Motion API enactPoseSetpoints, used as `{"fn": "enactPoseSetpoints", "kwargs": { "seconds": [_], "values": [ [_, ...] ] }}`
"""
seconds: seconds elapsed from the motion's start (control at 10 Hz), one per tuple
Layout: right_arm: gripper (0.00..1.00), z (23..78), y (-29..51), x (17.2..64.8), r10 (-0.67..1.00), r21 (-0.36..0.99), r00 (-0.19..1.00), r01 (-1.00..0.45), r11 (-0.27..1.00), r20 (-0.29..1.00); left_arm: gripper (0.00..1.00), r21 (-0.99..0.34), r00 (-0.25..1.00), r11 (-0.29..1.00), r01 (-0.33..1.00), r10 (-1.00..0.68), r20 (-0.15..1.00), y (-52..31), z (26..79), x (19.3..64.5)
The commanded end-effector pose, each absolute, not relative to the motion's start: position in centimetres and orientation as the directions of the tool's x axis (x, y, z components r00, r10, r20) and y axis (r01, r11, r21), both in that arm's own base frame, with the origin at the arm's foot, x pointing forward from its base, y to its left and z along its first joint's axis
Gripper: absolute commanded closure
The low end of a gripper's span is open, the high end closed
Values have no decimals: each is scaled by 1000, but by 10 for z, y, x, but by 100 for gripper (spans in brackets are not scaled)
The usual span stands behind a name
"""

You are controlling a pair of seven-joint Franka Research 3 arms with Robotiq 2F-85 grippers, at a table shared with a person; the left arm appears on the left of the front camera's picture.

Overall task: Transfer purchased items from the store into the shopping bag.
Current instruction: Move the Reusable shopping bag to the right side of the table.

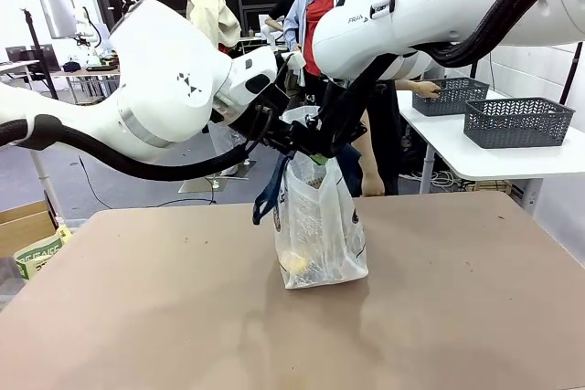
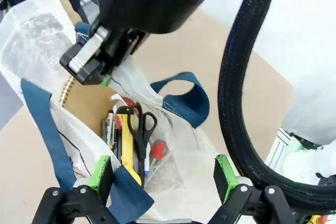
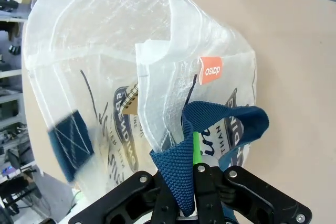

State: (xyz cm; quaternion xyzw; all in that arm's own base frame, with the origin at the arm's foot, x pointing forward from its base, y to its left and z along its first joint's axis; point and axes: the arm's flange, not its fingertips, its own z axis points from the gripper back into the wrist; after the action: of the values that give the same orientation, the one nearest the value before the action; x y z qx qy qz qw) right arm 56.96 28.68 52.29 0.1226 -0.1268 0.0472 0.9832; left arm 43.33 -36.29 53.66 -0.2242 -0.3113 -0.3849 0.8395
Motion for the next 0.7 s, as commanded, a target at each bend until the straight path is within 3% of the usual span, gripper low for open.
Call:
{"fn": "enactPoseSetpoints", "kwargs": {
  "seconds": [0.0,0.6],
  "values": [
    [100,525,289,576,32,271,971,-98,958,237,0,-172,507,563,809,-519,688,-352,532,431],
    [100,519,289,580,34,286,974,-99,953,226,0,-204,476,512,835,-484,734,-361,530,440]
  ]
}}
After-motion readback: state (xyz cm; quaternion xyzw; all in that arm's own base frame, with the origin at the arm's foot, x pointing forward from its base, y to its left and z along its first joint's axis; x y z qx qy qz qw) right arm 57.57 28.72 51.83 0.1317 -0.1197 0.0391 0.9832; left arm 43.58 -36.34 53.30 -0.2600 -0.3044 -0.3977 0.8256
